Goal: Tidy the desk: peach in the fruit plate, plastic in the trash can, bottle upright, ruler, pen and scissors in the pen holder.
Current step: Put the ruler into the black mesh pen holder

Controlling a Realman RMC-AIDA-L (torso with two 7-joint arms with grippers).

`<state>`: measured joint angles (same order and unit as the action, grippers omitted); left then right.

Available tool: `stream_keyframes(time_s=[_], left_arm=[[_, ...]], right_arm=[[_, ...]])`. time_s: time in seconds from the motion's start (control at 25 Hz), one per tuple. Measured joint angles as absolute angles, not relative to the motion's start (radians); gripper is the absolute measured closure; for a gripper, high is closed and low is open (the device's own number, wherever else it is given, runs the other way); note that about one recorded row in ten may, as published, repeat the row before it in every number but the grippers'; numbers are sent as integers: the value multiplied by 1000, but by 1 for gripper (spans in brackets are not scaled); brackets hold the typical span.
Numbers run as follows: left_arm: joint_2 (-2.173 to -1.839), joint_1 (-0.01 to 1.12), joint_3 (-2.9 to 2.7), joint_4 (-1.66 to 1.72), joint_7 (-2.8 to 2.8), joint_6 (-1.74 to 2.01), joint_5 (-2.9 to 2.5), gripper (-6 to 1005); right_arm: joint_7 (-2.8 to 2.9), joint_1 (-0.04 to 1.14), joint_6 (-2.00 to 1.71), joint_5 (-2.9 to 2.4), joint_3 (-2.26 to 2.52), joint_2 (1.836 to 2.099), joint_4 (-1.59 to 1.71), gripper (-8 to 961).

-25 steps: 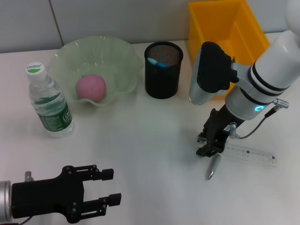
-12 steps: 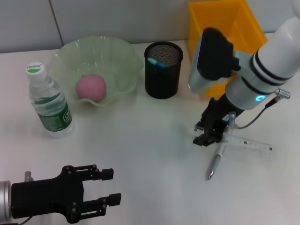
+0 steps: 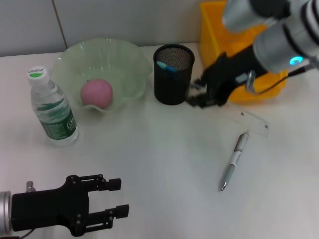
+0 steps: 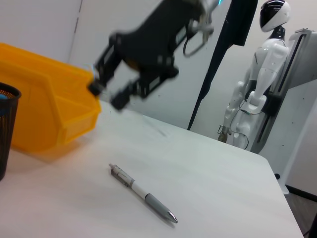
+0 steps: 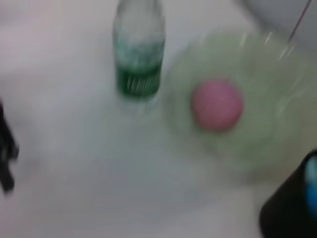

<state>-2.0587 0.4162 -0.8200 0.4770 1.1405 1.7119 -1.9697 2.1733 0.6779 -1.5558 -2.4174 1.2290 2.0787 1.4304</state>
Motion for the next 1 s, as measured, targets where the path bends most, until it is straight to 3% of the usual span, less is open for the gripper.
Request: stream_keyframes(time_s=[0.48, 0.68, 1.0], left_arm=[[-2061, 416, -784, 480, 1174, 1701, -1968, 296], [-2061, 417, -789, 480, 1166, 1702, -1970, 172], [-2063, 422, -793, 480, 1154, 1705, -1972, 180]], right_arm=[[2173, 657, -1442, -2305, 1155, 2080, 1470, 562], [2166, 633, -1324, -2226, 1155, 2080, 1467, 560], [2064, 581, -1100, -2026, 1167, 2082, 1392, 555]])
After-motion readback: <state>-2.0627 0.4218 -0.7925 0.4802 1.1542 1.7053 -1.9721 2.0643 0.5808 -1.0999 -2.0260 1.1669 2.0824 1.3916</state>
